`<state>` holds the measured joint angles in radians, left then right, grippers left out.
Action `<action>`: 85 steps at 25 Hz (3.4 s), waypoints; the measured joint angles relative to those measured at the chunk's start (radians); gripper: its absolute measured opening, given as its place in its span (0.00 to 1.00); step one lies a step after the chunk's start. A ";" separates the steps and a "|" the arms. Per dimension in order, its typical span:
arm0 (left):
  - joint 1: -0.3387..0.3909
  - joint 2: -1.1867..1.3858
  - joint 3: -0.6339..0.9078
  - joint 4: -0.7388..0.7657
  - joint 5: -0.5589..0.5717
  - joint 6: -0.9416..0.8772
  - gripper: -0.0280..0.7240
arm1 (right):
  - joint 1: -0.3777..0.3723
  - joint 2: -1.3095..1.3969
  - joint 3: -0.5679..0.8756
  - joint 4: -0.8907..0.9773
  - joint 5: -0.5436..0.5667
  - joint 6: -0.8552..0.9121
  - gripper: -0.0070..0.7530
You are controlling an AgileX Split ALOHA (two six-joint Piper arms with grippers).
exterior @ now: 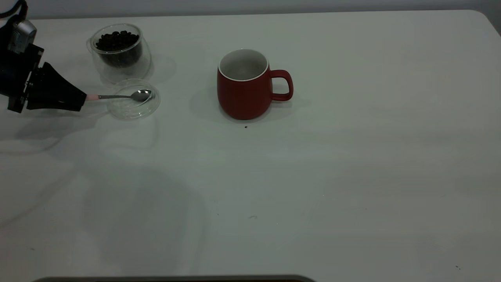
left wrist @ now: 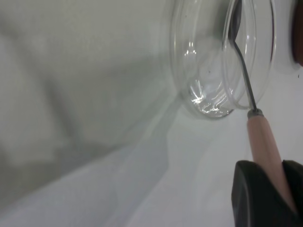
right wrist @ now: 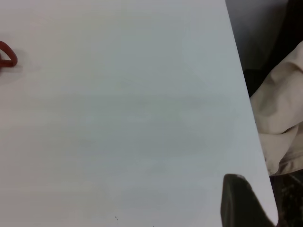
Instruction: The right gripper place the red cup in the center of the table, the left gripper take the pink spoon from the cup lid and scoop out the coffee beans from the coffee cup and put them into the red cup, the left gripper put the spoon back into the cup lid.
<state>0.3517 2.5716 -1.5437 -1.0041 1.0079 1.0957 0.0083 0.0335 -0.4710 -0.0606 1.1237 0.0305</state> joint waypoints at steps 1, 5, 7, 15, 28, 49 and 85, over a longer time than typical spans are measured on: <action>0.000 0.000 0.000 0.000 0.000 0.000 0.20 | 0.000 0.000 0.000 0.000 0.000 0.000 0.32; 0.000 0.000 0.000 0.000 0.001 0.000 0.21 | 0.000 0.000 0.000 0.000 0.000 -0.001 0.32; 0.000 0.001 0.000 0.001 0.001 0.000 0.24 | 0.000 0.000 0.000 0.000 0.000 -0.001 0.32; 0.000 0.001 0.000 0.003 -0.008 -0.016 0.44 | 0.000 0.000 0.000 0.000 0.000 -0.001 0.32; 0.030 -0.018 -0.031 -0.032 -0.029 -0.023 0.46 | 0.000 0.000 0.000 0.000 0.000 -0.001 0.32; -0.224 -1.074 -0.006 0.670 0.162 -0.811 0.46 | 0.000 0.000 0.000 0.000 0.000 -0.001 0.32; -0.338 -2.453 1.057 0.931 0.124 -1.039 0.61 | 0.000 0.000 0.000 0.000 0.000 -0.001 0.32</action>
<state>0.0134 0.1186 -0.4863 -0.0733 1.1317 0.0569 0.0083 0.0335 -0.4710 -0.0606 1.1237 0.0295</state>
